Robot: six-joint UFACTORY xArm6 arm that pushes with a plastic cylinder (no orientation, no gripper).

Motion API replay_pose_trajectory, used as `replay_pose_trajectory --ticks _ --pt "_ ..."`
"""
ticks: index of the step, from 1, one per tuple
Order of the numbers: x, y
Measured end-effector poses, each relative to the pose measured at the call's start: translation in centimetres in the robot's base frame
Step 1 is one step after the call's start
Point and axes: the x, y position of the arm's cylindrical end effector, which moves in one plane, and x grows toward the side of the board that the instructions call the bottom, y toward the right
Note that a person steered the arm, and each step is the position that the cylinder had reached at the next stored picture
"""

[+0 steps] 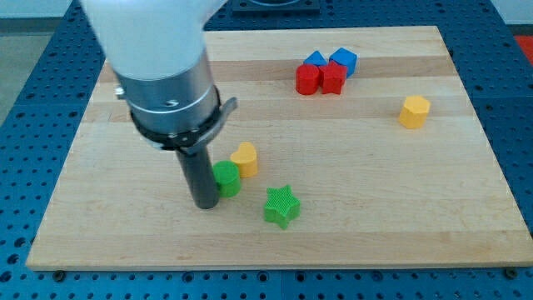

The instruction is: Move your arm closer to the green star

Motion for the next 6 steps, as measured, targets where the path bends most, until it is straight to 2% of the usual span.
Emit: replay_pose_trajectory --ticks 1,2,3,4,6 --pt "1.3 0.1" --pt "4.7 0.4" --pt "5.7 4.8" --pt "5.7 9.4" --pt "4.6 10.8"
